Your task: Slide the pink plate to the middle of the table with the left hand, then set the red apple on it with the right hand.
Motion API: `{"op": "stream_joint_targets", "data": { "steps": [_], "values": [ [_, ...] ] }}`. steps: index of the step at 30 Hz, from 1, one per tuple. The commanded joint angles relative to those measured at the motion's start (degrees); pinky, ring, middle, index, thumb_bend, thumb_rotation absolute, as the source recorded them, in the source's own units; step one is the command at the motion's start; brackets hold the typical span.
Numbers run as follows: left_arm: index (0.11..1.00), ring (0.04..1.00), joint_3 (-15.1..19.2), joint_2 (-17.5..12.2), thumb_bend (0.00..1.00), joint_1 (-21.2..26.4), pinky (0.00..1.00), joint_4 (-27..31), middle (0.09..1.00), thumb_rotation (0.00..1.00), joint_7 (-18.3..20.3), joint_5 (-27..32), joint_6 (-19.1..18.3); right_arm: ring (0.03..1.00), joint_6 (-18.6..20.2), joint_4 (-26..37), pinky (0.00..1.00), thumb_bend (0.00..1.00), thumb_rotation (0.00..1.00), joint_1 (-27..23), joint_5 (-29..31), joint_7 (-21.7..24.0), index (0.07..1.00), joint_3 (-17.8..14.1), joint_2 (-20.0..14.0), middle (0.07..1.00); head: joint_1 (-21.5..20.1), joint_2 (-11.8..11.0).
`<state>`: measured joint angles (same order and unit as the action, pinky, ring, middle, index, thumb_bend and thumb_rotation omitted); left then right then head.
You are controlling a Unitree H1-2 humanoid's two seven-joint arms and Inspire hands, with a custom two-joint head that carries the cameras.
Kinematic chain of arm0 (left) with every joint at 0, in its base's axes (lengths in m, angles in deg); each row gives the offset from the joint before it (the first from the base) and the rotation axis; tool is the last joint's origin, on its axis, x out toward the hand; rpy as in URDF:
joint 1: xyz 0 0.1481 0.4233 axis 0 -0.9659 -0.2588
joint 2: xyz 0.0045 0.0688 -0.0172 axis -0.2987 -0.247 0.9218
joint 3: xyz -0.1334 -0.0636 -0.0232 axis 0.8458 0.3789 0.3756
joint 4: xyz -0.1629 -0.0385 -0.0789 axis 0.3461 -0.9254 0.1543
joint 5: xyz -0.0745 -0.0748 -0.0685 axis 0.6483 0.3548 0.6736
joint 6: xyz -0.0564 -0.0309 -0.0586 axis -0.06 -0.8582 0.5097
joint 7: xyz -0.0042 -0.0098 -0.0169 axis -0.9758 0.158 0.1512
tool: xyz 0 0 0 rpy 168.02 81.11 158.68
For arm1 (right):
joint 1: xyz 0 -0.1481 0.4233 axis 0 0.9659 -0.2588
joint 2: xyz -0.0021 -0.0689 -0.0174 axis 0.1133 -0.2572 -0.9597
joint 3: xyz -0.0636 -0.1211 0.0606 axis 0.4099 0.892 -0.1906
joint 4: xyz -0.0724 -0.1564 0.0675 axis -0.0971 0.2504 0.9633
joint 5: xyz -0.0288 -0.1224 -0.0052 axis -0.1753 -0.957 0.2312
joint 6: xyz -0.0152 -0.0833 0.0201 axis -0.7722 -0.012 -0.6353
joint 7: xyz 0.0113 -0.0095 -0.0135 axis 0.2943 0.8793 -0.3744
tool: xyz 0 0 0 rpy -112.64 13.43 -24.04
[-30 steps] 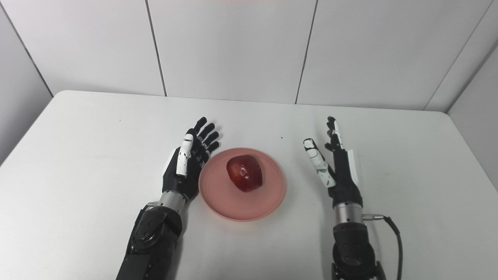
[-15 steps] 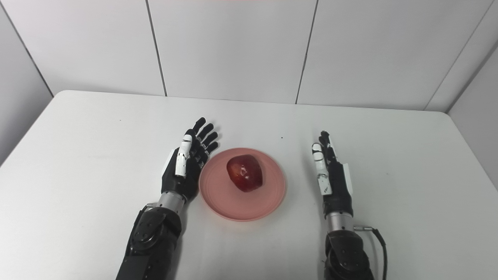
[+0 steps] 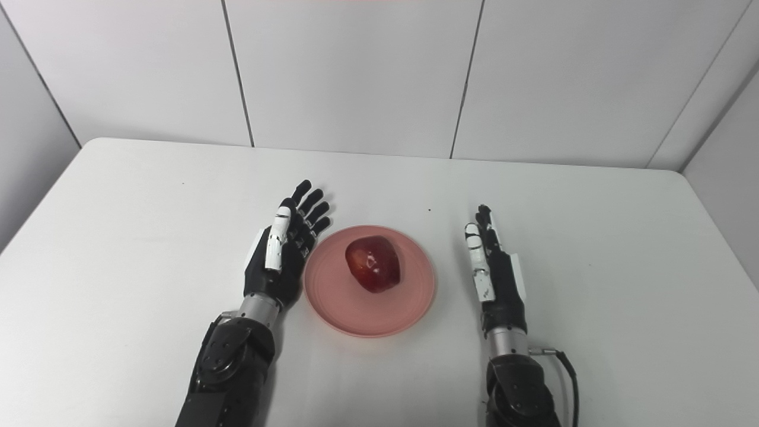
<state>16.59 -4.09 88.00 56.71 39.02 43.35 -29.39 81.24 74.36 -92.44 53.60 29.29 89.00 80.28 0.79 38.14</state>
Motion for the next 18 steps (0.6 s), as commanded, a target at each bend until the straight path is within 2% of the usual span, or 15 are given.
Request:
{"op": "stream_joint_targets", "data": {
  "steps": [1,18],
  "values": [
    [0.933,0.934,0.19,-0.59,0.35,-1.92,0.93,-1.19,0.945,1.0,-1.3,-0.81,-2.14,0.988,-3.2,1.1,1.0,0.24,1.0,-0.97,0.58,0.39,0.987,0.04,0.02,0.983,0.08,-0.02],
    [0.939,0.937,0.0,-0.89,0.36,-2.43,0.93,-0.53,0.948,1.0,-1.24,-1.05,-2.14,0.991,-3.74,0.59,0.99,0.25,1.0,-1.06,0.9,0.94,0.986,0.34,-0.58,0.994,0.39,0.17]
  ]
}}
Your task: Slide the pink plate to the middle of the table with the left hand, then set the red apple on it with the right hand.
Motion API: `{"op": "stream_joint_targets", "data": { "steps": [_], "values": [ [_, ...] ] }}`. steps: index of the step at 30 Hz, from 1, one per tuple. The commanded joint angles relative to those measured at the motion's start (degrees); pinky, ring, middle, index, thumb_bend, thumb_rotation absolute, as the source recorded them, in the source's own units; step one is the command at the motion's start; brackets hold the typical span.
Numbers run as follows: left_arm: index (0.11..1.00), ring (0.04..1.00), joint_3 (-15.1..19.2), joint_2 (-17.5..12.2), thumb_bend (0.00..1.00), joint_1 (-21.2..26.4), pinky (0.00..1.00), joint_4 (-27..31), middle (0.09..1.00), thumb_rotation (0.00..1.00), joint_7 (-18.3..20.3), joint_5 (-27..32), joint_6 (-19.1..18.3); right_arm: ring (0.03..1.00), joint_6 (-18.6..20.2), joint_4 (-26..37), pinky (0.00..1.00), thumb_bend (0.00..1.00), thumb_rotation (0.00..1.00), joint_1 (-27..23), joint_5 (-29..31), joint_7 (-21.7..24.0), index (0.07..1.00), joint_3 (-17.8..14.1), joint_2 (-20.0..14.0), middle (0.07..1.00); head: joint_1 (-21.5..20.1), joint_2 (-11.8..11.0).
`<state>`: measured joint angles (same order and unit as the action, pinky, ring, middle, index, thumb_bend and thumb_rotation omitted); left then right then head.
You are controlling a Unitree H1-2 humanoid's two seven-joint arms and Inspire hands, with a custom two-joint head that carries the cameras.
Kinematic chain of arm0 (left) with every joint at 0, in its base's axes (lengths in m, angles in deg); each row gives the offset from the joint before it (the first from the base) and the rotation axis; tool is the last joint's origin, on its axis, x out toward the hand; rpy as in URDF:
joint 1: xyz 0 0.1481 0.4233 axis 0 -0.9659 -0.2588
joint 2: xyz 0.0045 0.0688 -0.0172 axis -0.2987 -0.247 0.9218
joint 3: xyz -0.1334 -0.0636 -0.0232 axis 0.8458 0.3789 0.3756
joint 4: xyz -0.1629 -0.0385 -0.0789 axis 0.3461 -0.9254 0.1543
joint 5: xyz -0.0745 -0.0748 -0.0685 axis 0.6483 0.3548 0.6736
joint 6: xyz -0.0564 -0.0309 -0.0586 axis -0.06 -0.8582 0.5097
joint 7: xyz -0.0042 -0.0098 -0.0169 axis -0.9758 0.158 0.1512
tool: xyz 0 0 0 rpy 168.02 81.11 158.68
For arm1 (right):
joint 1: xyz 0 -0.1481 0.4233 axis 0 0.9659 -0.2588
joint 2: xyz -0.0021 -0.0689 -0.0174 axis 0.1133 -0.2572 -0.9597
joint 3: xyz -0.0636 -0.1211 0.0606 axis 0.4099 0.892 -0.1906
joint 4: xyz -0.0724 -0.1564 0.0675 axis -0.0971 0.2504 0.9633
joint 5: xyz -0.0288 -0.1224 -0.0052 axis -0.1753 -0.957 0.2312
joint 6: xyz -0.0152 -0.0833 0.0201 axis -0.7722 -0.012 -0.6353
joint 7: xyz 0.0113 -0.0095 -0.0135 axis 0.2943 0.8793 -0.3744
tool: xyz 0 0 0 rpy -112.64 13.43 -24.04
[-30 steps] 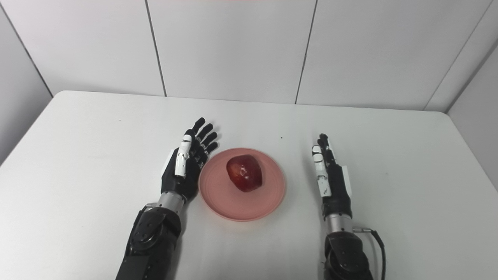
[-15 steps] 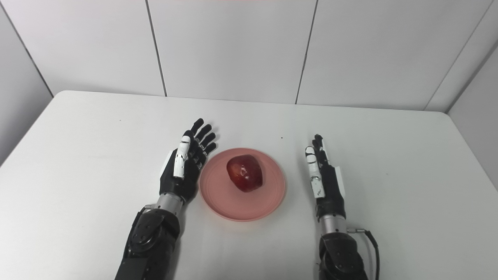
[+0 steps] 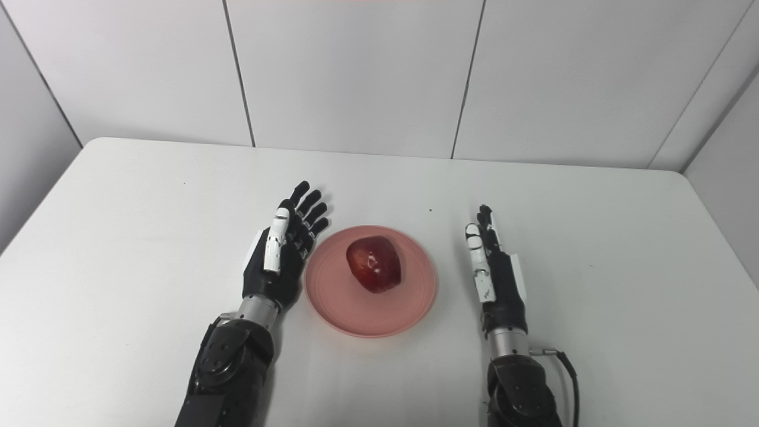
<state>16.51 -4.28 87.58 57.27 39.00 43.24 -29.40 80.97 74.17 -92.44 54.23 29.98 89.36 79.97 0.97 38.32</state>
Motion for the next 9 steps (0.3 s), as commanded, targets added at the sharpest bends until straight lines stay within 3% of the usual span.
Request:
{"op": "stream_joint_targets", "data": {
  "steps": [1,9],
  "values": [
    [0.94,0.937,0.05,-0.69,0.36,-2.12,0.93,-0.94,0.948,1.0,-1.21,-0.96,-2.13,0.99,-3.38,0.92,0.99,0.25,1.0,-0.98,0.28,0.27,0.986,-0.03,-0.2,0.992,0.24,0.01],
    [0.945,0.938,0.17,-0.63,0.36,-2.54,0.94,-0.16,0.951,1.0,-0.87,-0.9,-2.67,0.99,-3.9,1.19,0.98,0.25,1.0,-0.78,-0.35,0.31,0.985,0.35,-0.31,0.992,0.16,0.18]
  ]
}}
